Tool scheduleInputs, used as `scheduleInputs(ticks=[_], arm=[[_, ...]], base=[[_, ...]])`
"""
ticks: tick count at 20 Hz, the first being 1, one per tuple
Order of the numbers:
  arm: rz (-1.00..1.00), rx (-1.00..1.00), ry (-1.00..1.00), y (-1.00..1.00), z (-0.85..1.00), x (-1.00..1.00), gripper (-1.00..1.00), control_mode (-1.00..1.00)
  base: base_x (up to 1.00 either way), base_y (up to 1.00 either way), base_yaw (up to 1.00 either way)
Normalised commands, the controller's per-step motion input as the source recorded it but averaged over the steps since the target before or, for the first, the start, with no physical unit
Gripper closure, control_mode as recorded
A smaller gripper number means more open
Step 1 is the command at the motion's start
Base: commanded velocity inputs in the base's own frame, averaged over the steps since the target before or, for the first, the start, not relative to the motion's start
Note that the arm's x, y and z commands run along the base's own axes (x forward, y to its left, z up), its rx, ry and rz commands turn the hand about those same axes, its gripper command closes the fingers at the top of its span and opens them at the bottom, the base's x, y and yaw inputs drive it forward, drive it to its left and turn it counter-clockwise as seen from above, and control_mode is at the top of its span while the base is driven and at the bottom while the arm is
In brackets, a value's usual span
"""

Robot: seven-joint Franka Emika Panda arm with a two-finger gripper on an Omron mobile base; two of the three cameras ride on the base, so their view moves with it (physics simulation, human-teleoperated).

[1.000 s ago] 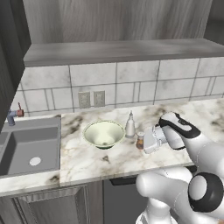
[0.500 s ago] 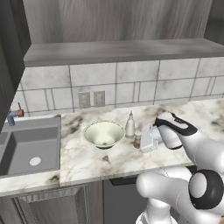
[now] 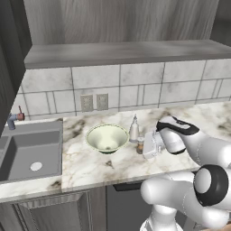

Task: Retrieve the bottle and the shaker from the cabinet and place them next to the mixing bowl on the counter. Then add garlic from the fridge to the mixing bowl.

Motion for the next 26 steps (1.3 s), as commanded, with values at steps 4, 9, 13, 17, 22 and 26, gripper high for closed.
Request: scheduleInputs(ticks=[4, 9, 13, 17, 22, 26], arm=[[0.0, -0.02, 0.0, 0.0, -0.35, 0.03, 1.0, -1.0], [0.0, -0.02, 0.0, 0.02, -0.38, 0.0, 1.0, -1.0], [0.0, -0.02, 0.0, 0.01, -0.3, 0.01, 1.0, -1.0], [0.0, -0.02, 0.0, 0.01, -0.19, 0.08, 1.0, -1.0], [0.0, -0.01, 0.0, 0.0, -0.03, 0.24, 1.0, -1.0], [-0.01, 0.0, 0.0, 0.0, 0.0, 0.39, 1.0, -1.0]], base=[[0.0, 0.0, 0.0], [0.0, 0.0, 0.0], [0.0, 0.0, 0.0], [0.0, 0.0, 0.0], [0.0, 0.0, 0.0], [0.0, 0.0, 0.0]])
